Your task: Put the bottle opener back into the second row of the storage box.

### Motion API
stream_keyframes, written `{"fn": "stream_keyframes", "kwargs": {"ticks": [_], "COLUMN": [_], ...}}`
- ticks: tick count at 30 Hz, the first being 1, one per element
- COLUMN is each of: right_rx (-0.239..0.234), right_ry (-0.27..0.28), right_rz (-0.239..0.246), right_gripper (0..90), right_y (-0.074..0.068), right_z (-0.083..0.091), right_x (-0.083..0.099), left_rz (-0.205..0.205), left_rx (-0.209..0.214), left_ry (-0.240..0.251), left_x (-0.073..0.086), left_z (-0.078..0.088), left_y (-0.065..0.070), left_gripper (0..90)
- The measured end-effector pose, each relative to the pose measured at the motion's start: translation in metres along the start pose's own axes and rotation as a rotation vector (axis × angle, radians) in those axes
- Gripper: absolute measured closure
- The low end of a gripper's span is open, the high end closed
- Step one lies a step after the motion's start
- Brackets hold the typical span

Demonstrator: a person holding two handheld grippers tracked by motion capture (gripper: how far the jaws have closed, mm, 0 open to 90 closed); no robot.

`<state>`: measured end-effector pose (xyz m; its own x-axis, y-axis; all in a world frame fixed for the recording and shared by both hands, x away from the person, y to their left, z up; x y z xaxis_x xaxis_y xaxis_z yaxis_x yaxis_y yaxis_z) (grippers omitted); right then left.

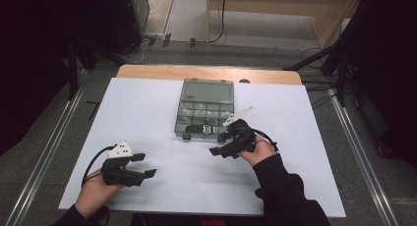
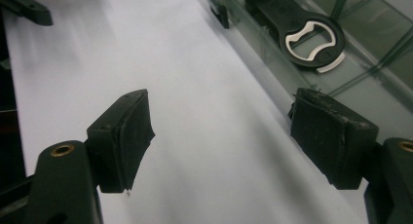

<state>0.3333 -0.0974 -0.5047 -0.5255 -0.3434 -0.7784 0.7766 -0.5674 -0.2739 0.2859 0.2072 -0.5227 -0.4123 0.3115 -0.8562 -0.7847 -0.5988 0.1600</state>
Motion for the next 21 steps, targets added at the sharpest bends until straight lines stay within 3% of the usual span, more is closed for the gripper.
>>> {"fn": "stream_keyframes", "kwargs": {"ticks": [6, 21], "right_rx": [-0.024, 0.0], "right_ry": [-0.009, 0.048], "right_rz": [0.002, 0.025], "right_gripper": [24.2, 23.9], "right_y": [-0.006, -0.013], "right_z": [0.01, 0.032], "right_x": [0.011, 0.034], "left_rz": [-0.002, -0.005], "left_rx": [-0.002, -0.004], "left_ry": [-0.002, -0.006], "left_x": [0.0, 0.001], "left_z": [0.0, -0.001], "left_y": [0.0, 0.0], "left_gripper": [24.9, 24.9]}}
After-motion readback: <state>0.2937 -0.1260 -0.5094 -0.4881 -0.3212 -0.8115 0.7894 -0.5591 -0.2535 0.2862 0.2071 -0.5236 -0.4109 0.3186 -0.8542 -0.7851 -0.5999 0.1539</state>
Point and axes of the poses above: each handheld gripper's, and its own axes: z roughly backward along the jaws, x roughly out of its underside, y roughly to its right, the point moved 6 cm from there along -z, roughly forward along the jaws, and after that the axes turned 15 degrees about y, right-handed, at the moved point
